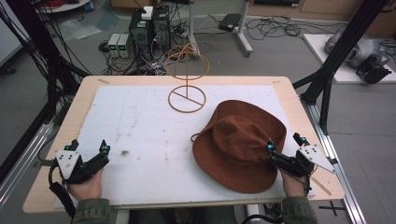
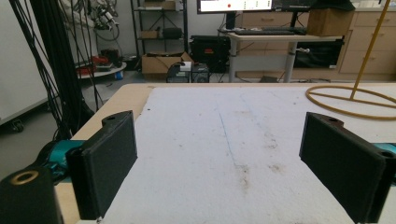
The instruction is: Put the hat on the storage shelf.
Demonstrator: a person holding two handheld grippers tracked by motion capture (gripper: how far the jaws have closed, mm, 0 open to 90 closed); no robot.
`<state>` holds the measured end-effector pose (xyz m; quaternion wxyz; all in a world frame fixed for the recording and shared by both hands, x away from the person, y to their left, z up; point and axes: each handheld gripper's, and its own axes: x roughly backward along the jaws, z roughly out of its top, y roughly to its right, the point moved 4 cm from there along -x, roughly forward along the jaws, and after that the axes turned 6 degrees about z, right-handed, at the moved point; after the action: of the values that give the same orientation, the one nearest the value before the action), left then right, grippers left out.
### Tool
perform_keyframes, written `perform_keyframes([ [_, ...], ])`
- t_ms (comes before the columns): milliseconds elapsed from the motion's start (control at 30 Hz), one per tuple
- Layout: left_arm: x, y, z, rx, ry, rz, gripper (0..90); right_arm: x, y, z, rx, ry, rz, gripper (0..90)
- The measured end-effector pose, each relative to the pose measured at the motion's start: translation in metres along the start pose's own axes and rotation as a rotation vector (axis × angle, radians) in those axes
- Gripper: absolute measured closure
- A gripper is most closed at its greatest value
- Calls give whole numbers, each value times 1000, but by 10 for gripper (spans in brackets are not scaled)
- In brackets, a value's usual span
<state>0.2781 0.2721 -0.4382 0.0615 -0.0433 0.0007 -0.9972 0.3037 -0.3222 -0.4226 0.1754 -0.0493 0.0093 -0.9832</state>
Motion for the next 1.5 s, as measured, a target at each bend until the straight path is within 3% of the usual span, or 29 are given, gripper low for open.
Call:
perform_keyframes([
  [1033, -2, 1, -1, 7, -5, -7, 114, 2, 5, 1, -9, -1, -5, 34],
  [1500, -2, 1, -2, 8, -9, -11, 114, -8, 1, 7, 16, -53, 94, 33],
])
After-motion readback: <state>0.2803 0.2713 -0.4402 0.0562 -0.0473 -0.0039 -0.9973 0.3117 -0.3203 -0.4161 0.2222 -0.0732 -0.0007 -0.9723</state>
